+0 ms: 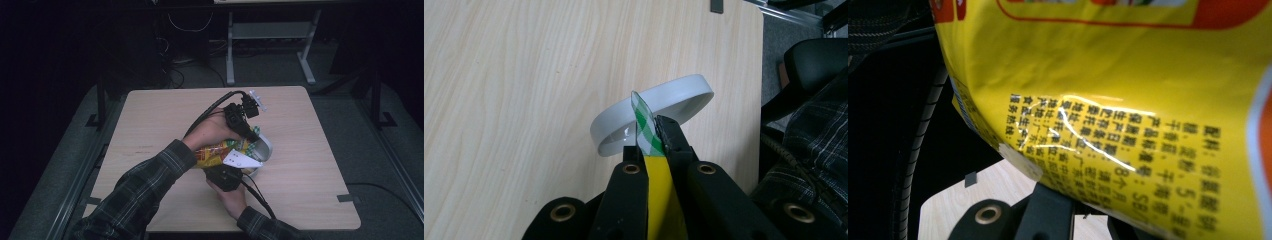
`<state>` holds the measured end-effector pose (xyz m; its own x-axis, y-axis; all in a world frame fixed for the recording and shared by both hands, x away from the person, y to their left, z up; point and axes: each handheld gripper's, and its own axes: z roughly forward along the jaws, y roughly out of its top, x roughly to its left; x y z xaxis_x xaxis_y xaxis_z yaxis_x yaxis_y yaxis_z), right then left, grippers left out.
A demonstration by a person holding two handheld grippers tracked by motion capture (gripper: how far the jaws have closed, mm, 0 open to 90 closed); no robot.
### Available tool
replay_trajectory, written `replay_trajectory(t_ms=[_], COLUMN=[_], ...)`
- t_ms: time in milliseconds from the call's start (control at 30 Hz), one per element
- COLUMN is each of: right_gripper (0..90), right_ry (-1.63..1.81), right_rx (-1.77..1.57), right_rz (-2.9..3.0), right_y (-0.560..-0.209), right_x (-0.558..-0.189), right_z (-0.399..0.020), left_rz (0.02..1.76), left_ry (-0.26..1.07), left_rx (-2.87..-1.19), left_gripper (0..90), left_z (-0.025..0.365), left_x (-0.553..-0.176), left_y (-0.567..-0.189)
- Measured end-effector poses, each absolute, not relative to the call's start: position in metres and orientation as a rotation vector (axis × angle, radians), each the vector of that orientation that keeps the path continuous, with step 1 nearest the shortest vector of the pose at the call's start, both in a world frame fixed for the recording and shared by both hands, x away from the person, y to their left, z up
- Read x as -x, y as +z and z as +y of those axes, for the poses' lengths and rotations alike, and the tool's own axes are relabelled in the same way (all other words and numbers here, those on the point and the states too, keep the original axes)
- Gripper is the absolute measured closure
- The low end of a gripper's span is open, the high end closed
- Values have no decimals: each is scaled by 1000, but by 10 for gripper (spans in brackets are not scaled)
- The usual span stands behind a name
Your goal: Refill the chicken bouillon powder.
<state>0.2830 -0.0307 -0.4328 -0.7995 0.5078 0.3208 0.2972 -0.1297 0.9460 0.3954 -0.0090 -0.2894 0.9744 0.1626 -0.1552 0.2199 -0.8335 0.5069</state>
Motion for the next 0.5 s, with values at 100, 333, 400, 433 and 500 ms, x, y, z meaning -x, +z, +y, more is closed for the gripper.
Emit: replay_trajectory(t_ms=[100, 333, 400, 433, 500], right_gripper=[898, 898, 898, 899, 899], right_ry=[2061, 2064, 2065, 2066, 2067], right_rx=[-918, -915, -914, -913, -911], right_rz=[1959, 1957, 1957, 1955, 1954], right_y=[-432, -432, -432, -432, -432], right_x=[-283, -283, -283, -283, -284], right_z=[-31, -31, -31, -31, -31], left_rz=[270, 271, 274, 273, 274], left_ry=[-145, -140, -141, -140, -137], left_rx=[-2574, -2580, -2580, -2581, -2582], left_gripper=[893, 894, 893, 894, 894], left_z=[-9, -9, -10, -10, -10], left_x=[-395, -395, -395, -395, -395], left_y=[-289, -288, -288, -288, -287])
